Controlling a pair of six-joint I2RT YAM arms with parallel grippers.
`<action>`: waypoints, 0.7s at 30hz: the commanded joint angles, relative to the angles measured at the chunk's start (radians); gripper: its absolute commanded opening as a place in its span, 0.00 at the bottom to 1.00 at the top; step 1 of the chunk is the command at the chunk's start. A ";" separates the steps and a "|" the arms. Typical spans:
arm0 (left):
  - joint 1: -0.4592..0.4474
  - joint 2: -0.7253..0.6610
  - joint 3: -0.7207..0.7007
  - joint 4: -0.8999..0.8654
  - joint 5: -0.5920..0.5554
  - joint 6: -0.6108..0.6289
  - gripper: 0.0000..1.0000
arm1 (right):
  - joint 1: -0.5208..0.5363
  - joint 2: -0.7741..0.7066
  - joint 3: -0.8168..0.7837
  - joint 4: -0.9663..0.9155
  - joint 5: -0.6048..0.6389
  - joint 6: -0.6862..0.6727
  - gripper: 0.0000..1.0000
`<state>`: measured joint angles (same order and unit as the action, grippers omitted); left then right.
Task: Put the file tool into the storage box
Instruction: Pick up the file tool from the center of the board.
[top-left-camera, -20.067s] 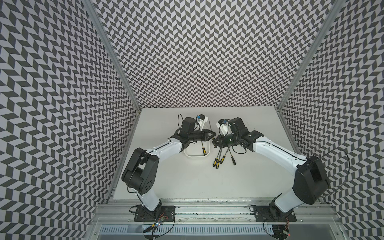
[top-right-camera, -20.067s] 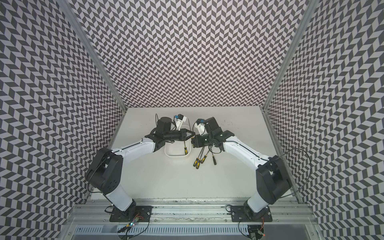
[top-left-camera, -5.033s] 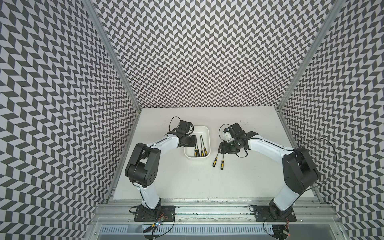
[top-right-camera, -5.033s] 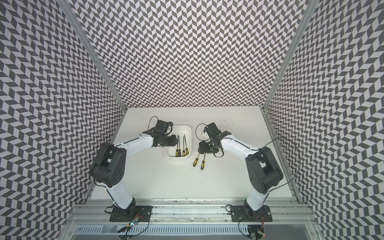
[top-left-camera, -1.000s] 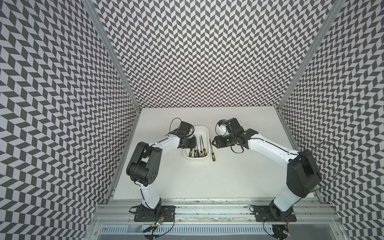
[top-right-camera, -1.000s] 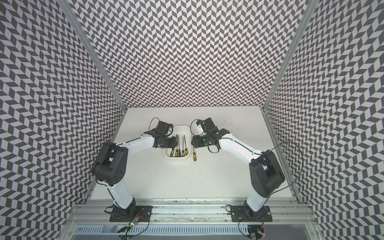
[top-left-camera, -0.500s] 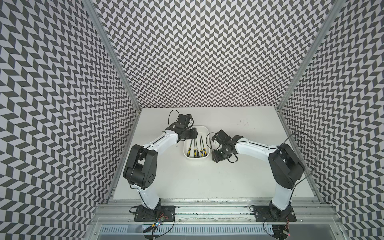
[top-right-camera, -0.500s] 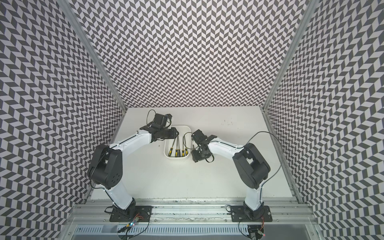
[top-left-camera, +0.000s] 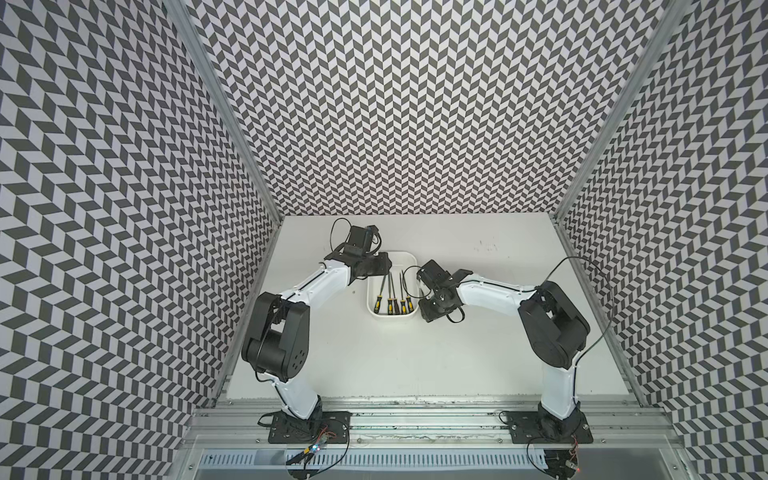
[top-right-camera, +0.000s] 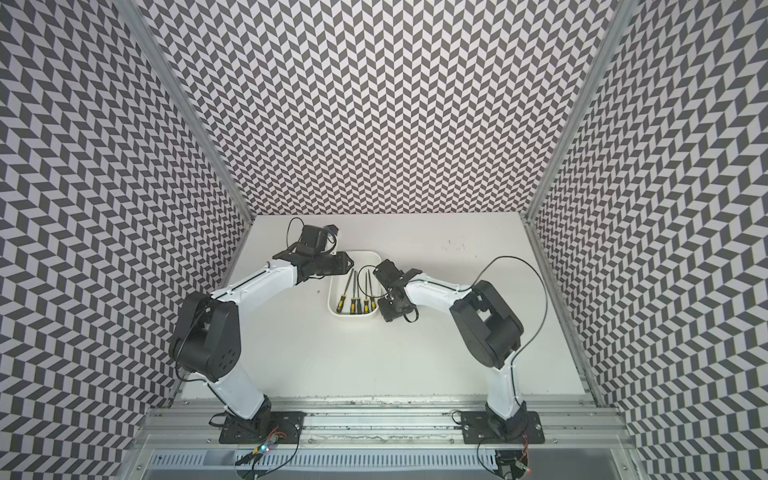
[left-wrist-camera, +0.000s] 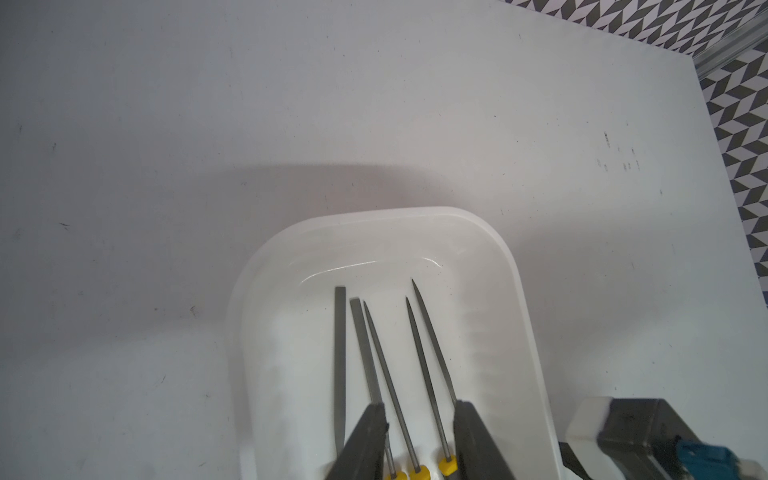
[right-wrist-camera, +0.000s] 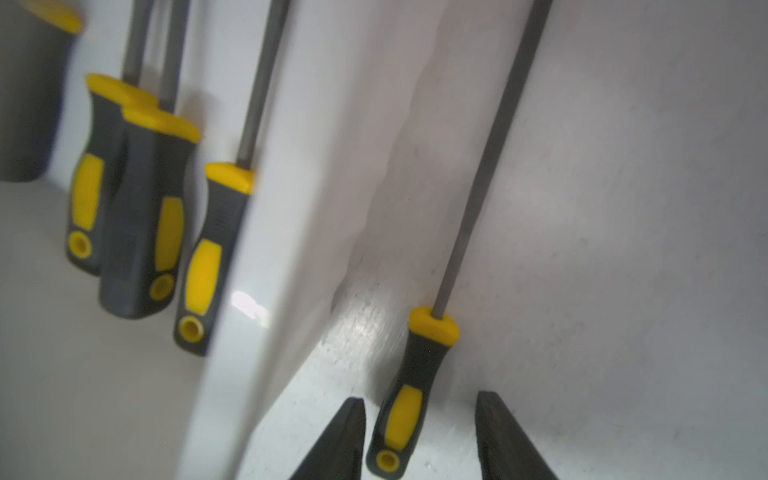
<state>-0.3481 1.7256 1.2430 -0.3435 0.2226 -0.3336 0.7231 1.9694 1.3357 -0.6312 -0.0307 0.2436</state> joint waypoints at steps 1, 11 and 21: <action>0.009 -0.035 -0.013 0.022 0.019 -0.002 0.33 | 0.006 0.025 0.026 0.005 0.058 0.009 0.34; 0.018 -0.031 -0.005 0.045 0.082 -0.017 0.33 | -0.022 -0.036 -0.037 0.001 0.176 0.065 0.00; -0.019 -0.043 -0.019 0.159 0.263 -0.054 0.34 | -0.132 -0.279 -0.040 0.113 0.015 0.091 0.00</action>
<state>-0.3458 1.7237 1.2377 -0.2489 0.4049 -0.3801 0.5766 1.7615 1.2984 -0.6029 0.0605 0.3237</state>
